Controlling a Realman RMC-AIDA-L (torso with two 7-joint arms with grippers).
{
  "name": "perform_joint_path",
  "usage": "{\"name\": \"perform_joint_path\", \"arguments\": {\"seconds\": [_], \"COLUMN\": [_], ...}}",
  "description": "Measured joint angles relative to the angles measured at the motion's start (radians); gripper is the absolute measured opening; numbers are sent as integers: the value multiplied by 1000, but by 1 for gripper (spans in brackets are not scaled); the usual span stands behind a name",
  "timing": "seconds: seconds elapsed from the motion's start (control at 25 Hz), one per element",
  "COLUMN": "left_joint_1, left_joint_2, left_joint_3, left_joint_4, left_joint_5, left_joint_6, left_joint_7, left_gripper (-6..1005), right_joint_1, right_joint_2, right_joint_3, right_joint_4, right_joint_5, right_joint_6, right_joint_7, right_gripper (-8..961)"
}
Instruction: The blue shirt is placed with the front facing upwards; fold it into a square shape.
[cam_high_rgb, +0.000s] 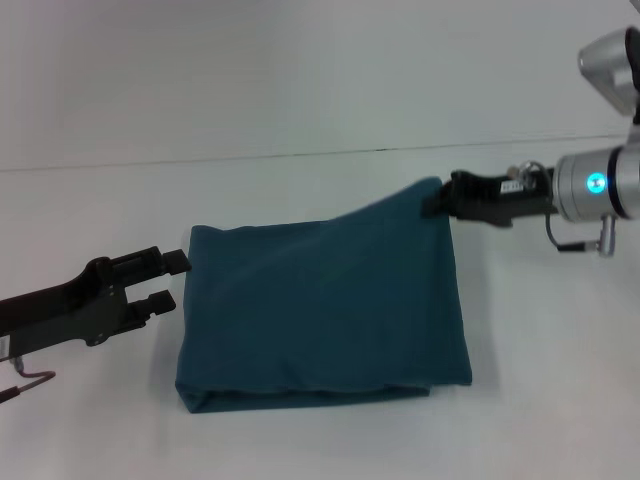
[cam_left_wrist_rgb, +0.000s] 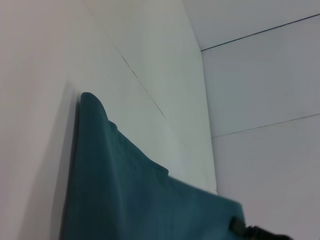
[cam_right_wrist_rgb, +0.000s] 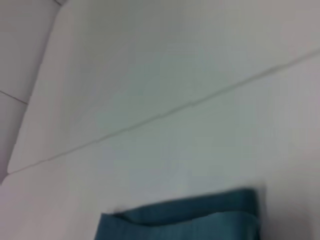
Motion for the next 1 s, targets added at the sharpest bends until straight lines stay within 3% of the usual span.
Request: {"name": "perform_joint_path", "arguments": {"seconds": [0.28, 0.8, 1.0], "left_joint_1": [7, 3, -3], "left_joint_2": [-1, -1, -3], "left_joint_3": [-10, -11, -11], "left_joint_4": [0, 0, -13], "left_joint_5": [0, 0, 0], "left_joint_6": [3, 2, 1], "left_joint_7": [0, 0, 0], "left_gripper": [731, 730, 730], "right_joint_1": [22, -3, 8], "right_joint_2": [0, -15, -10], "right_joint_3": [-11, -12, -12], "right_joint_4": [33, 63, 71], "right_joint_5": [-6, -69, -144], "right_joint_6": [33, -1, 34], "right_joint_7": [-8, -5, -12], "right_gripper": [64, 64, 146]}}
